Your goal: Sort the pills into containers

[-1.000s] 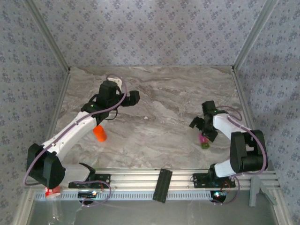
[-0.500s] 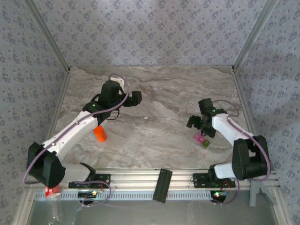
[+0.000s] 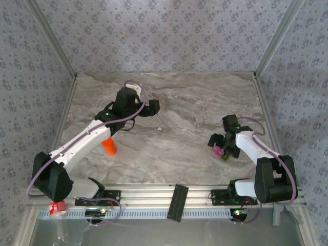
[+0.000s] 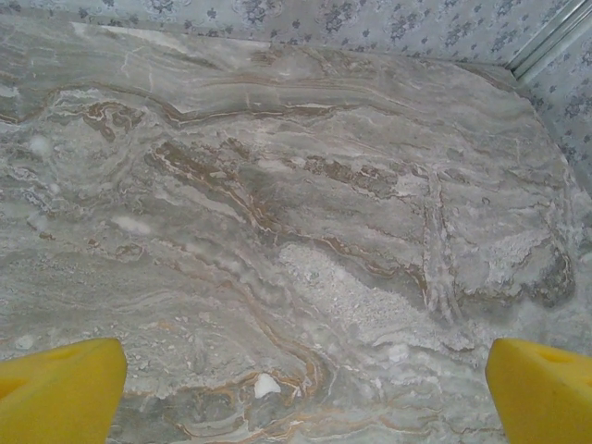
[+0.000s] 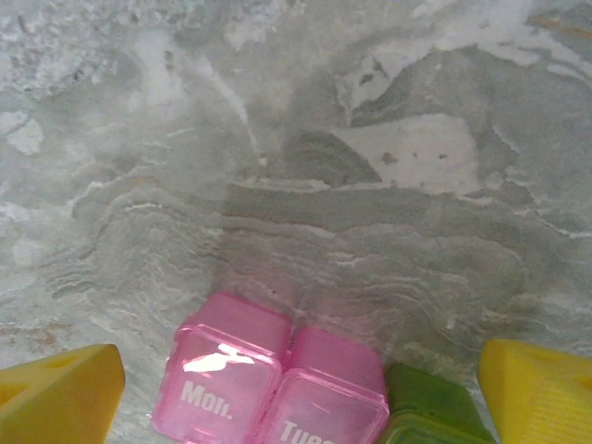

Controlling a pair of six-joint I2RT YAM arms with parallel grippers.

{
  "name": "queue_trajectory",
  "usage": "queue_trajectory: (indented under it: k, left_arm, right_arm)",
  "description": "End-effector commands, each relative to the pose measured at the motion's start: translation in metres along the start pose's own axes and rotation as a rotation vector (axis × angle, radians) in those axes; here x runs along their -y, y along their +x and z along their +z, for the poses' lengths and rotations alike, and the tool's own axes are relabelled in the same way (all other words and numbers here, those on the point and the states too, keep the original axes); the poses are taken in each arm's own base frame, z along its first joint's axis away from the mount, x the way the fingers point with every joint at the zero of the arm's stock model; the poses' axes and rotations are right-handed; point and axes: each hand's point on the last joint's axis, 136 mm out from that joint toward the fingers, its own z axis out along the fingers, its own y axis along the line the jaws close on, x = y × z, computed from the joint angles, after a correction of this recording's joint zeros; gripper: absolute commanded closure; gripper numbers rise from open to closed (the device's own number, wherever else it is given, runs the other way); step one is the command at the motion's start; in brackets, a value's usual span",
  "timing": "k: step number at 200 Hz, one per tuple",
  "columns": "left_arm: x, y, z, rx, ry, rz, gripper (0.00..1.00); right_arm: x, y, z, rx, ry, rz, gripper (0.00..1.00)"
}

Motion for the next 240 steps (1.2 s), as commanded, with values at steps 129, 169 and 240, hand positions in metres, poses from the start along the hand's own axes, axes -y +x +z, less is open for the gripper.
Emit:
queue_trajectory:
  k: [129, 169, 240]
  left_arm:
    - [0.010, -0.012, -0.001, 0.031, 0.009, -0.008, 0.01]
    - [0.010, -0.010, 0.001, 0.030, 0.010, -0.004, 0.01]
    - [0.010, -0.007, 0.001, 0.029, 0.019, 0.014, 0.01]
  right_arm:
    - [-0.019, 0.035, -0.012, -0.047, -0.007, -0.026, 0.02]
    - [-0.005, 0.042, -0.004, -0.053, 0.065, -0.018, 0.07]
    - [-0.009, 0.059, 0.007, -0.082, 0.103, -0.107, 0.23]
